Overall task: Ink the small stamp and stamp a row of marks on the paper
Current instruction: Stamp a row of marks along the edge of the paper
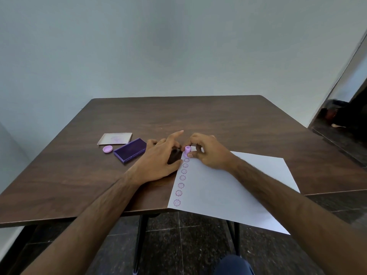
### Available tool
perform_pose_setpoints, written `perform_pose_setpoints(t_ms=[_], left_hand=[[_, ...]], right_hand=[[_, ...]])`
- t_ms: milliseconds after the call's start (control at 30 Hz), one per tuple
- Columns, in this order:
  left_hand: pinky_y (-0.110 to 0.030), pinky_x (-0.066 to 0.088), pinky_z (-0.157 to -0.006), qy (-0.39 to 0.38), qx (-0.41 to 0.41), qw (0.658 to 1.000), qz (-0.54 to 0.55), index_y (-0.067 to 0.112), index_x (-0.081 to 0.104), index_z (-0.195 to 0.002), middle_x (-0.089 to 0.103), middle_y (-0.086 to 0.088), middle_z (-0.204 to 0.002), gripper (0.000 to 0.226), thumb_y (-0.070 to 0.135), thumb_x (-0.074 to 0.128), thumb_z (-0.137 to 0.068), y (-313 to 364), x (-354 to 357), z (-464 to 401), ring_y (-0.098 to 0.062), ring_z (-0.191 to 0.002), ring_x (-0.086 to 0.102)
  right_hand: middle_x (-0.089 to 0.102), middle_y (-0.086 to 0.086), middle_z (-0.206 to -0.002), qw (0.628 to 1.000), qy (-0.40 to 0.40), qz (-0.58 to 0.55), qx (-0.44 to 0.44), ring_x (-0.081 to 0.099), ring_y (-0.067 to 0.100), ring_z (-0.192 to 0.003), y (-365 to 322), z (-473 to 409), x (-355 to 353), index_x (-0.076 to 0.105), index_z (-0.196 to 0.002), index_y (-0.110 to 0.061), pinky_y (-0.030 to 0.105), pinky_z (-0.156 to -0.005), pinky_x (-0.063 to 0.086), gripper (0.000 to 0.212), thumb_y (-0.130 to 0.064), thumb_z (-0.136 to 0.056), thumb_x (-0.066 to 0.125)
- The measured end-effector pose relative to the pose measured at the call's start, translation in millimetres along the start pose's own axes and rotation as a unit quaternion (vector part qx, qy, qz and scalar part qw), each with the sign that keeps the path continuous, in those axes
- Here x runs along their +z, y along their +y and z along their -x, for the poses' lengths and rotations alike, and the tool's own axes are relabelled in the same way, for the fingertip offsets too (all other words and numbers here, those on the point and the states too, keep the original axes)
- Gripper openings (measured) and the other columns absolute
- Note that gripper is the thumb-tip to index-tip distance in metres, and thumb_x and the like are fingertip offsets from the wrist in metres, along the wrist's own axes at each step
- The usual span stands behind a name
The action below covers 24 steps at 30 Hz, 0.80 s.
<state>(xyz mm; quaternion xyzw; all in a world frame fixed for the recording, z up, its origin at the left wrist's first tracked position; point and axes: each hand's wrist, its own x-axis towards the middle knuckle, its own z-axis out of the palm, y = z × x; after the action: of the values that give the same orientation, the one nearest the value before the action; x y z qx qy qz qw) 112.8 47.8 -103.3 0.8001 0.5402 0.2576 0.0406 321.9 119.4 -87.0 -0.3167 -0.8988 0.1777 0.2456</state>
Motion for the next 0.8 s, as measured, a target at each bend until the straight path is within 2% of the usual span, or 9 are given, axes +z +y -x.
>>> perform_pose_setpoints(t_ms=[233,600,800], left_hand=[[-0.034,0.021,-0.103,-0.004,0.004,1.000,-0.004,0.031,0.011,-0.154,0.060,0.008,-0.129,0.081,0.059,0.049,-0.088,-0.3,0.3,1.0,-0.008,-0.121,0.051],[-0.033,0.023,-0.101,-0.008,0.001,1.000,-0.009,0.030,0.015,-0.154,0.059,0.008,-0.130,0.080,0.060,0.050,-0.089,-2.0,1.3,-0.4,-0.010,-0.121,0.051],[-0.033,0.020,-0.101,-0.004,0.004,1.000,-0.011,0.030,0.012,-0.155,0.060,0.010,-0.129,0.081,0.060,0.048,-0.089,0.4,0.9,1.0,-0.009,-0.123,0.050]], right_hand=[[0.066,0.011,-0.099,1.000,-0.006,-0.009,0.004,0.061,0.031,-0.087,-0.9,0.9,-1.9,0.071,-0.098,-0.004,0.050,-0.080,0.050,0.021,-0.024,-0.091,0.071],[0.066,0.010,-0.102,1.000,-0.001,-0.014,0.015,0.060,0.028,-0.089,1.0,1.7,2.1,0.071,-0.101,-0.005,0.054,-0.088,0.048,0.022,-0.025,-0.092,0.070],[0.067,0.003,-0.101,1.000,0.004,-0.025,0.006,0.056,0.016,-0.082,-0.2,3.2,0.7,0.073,-0.100,-0.010,0.056,-0.089,0.047,0.018,-0.026,-0.092,0.071]])
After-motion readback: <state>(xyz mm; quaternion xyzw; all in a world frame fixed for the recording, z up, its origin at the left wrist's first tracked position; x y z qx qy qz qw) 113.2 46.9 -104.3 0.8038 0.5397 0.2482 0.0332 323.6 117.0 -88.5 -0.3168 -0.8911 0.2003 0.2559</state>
